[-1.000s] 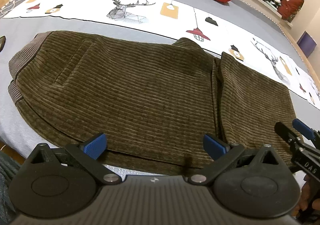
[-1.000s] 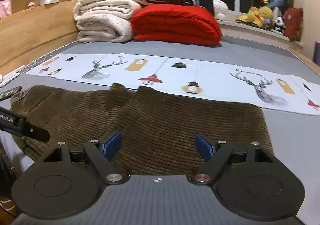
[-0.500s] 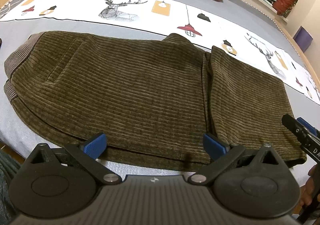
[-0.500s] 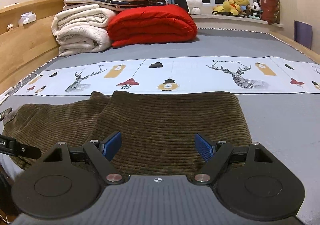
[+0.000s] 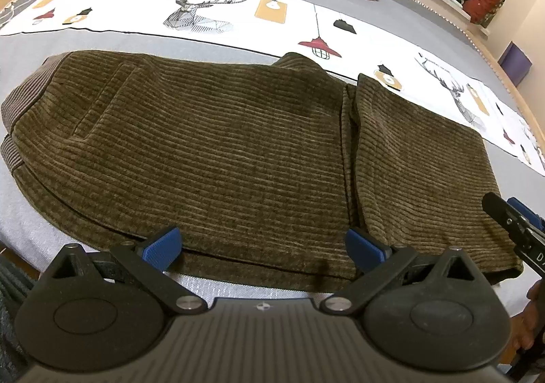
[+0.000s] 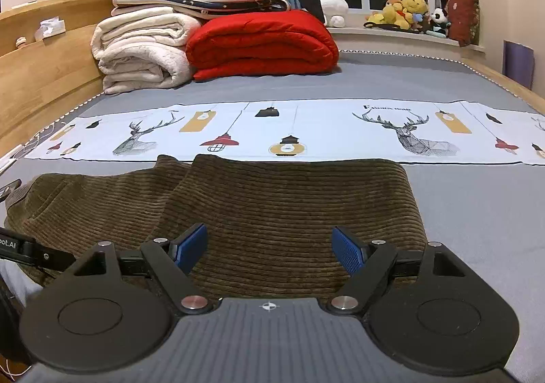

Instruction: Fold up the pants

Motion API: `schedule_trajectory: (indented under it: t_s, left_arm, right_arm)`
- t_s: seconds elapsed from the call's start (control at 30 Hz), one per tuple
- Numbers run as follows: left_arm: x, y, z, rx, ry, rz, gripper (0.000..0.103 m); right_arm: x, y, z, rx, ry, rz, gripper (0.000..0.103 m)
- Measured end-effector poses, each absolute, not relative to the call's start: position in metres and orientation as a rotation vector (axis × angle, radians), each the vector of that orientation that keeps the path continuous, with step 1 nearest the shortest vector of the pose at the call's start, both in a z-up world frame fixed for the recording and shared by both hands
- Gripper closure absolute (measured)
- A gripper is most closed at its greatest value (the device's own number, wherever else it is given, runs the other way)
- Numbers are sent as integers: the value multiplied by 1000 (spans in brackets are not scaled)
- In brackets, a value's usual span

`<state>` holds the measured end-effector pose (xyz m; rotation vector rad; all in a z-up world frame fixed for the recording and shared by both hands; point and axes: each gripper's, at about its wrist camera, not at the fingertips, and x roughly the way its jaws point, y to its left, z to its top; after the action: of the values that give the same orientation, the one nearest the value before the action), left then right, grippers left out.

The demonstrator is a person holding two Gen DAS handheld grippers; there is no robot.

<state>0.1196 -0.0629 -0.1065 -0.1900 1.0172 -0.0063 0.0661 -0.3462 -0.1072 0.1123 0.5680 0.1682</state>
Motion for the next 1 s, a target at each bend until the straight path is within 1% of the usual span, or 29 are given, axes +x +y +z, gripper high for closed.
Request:
schedule_trajectory:
  t_s: [0.5, 0.7, 0.9, 1.0]
  left_arm:
    - [126, -76, -107, -186, 1017, -24, 0]
    - [131, -85, -100, -183, 999, -41, 0]
    - [141, -105, -96, -163, 997, -82, 0]
    - [147, -124, -96, -130, 998, -110, 0]
  right_arm:
    - [62, -370, -104, 186, 556, 85, 21]
    - [50, -383, -104, 260, 557, 49, 21]
    - [32, -396, -109, 306, 559, -23, 21]
    - [30, -405, -115, 337, 590, -63, 21]
